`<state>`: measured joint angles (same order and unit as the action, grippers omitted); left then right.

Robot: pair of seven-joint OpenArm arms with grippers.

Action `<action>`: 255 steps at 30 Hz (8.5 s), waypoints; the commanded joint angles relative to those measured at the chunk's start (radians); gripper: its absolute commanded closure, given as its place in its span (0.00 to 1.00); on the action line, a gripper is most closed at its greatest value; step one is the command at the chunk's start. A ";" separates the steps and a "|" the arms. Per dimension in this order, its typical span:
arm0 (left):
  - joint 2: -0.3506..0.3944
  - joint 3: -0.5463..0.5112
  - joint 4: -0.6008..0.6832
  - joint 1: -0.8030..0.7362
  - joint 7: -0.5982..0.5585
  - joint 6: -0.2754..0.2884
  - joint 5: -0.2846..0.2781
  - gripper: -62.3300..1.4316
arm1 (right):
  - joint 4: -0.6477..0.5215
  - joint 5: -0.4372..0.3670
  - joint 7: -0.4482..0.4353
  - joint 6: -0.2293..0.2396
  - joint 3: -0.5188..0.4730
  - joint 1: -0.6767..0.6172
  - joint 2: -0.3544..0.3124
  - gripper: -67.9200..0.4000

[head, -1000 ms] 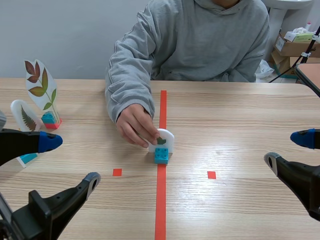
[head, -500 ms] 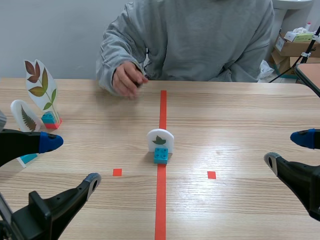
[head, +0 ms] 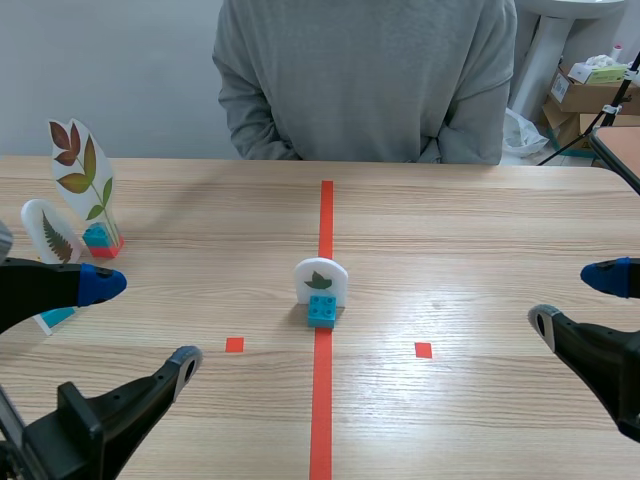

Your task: Do the leaf sorting experiment

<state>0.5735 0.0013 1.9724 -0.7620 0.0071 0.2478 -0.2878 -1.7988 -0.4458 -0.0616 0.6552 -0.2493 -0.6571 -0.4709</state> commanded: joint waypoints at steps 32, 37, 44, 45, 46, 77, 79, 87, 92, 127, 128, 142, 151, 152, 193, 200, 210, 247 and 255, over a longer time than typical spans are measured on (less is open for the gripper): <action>0.006 -0.002 0.017 -0.002 -0.016 0.004 -0.007 0.13 | -0.008 0.014 0.071 0.000 -0.007 0.062 0.000 0.39; 0.006 -0.002 0.016 -0.002 -0.014 0.004 -0.007 0.13 | 0.001 0.014 0.131 0.000 -0.006 0.136 -0.011 0.39; -0.002 -0.002 0.016 -0.003 -0.013 0.003 -0.007 0.13 | 0.095 0.016 0.211 0.001 0.056 0.292 -0.058 0.39; -0.005 -0.002 0.016 -0.003 -0.014 0.003 -0.007 0.13 | 0.115 0.016 0.219 0.002 0.075 0.320 -0.069 0.39; -0.009 -0.002 0.016 -0.003 -0.014 0.003 -0.007 0.13 | 0.138 0.016 0.230 0.004 0.099 0.351 -0.080 0.39; -0.080 -0.002 0.016 -0.037 -0.016 0.003 -0.006 0.13 | 0.671 0.178 0.196 0.015 0.822 1.030 0.050 0.33; -0.080 -0.002 0.016 -0.041 -0.016 0.003 -0.006 0.13 | 0.711 0.179 0.188 0.015 0.844 1.054 0.072 0.33; -0.080 -0.002 0.016 -0.041 -0.016 0.003 -0.006 0.13 | 0.807 0.216 0.159 0.006 0.911 1.110 0.150 0.33; -0.080 -0.002 0.016 -0.041 -0.016 0.003 -0.006 0.13 | 0.864 0.231 0.138 -0.013 0.939 1.122 0.188 0.33; -0.080 -0.002 0.016 -0.041 -0.016 0.003 -0.006 0.13 | 0.942 0.234 0.055 -0.064 0.951 1.139 0.233 0.87; -0.080 -0.002 0.016 -0.041 -0.016 0.003 -0.006 0.13 | 0.942 0.234 0.055 -0.064 0.951 1.139 0.233 0.90; -0.080 -0.002 0.016 -0.041 -0.016 0.003 -0.007 0.13 | 0.929 0.233 0.058 -0.063 0.912 1.133 0.228 0.98; -0.080 -0.002 0.016 -0.041 -0.017 0.003 -0.007 0.13 | 0.827 0.187 0.119 -0.061 0.711 1.055 0.163 0.98; -0.080 -0.002 0.016 -0.041 -0.017 0.003 -0.007 0.13 | 0.820 0.180 0.122 -0.061 0.682 1.046 0.154 0.98; -0.074 -0.002 0.016 -0.038 -0.016 0.003 -0.007 0.13 | 0.788 -0.011 0.259 -0.196 -0.066 0.615 -0.016 0.98; -0.074 -0.002 0.016 -0.038 -0.016 0.003 -0.007 0.13 | 0.788 -0.003 0.258 -0.226 -0.066 0.601 -0.016 0.97; -0.074 -0.002 0.016 -0.038 -0.016 0.003 -0.007 0.13 | 0.788 -0.004 0.249 -0.226 -0.066 0.601 -0.016 0.66; -0.074 -0.002 0.016 -0.038 -0.017 0.003 -0.007 0.13 | 0.247 -0.221 0.307 0.090 -0.169 0.317 -0.094 0.26; -0.075 -0.002 0.016 -0.035 -0.017 0.003 -0.007 0.13 | 0.098 -0.284 0.351 0.090 -0.073 0.307 -0.152 0.16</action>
<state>0.5014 0.0013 1.9724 -0.7898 0.0063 0.2478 -0.2882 -1.6993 -0.7139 0.2955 0.7380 -0.3283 -0.3607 -0.6098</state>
